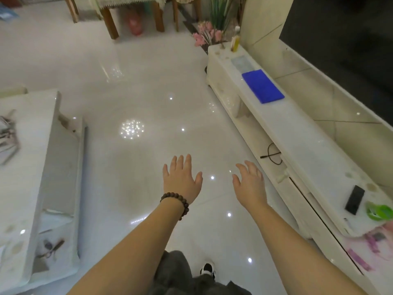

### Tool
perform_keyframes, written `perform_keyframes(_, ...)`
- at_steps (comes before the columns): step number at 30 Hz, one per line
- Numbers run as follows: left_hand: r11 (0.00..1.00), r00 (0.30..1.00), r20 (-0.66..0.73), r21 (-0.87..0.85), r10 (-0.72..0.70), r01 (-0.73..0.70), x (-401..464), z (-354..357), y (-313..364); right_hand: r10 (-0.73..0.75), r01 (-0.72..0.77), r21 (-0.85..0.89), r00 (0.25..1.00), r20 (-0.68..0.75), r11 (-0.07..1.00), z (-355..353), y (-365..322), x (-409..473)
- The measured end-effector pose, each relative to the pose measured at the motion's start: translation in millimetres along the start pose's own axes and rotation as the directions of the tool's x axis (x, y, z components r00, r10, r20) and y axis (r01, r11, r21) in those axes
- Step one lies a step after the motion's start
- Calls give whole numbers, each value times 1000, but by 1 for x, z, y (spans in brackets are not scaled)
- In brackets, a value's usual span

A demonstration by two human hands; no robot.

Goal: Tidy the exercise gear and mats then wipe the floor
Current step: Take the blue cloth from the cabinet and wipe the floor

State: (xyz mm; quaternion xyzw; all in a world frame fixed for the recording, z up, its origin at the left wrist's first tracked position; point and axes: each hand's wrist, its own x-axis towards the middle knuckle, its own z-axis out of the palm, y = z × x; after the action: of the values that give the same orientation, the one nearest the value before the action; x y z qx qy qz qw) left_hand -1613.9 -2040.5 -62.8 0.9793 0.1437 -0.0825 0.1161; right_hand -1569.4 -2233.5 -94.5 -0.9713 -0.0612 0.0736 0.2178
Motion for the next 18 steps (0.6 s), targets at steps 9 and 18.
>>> perform_keyframes(9, 999, 1000, -7, -29, -15, 15, 208, -11, -5, 41, -41, 25, 999, -4, 999, 18, -19, 198)
perform_keyframes(18, 993, 990, 79, 8, 113, -114, 469, -62, -14, 161, -158, 56, 986, -46, 986, 20, -66, 432)
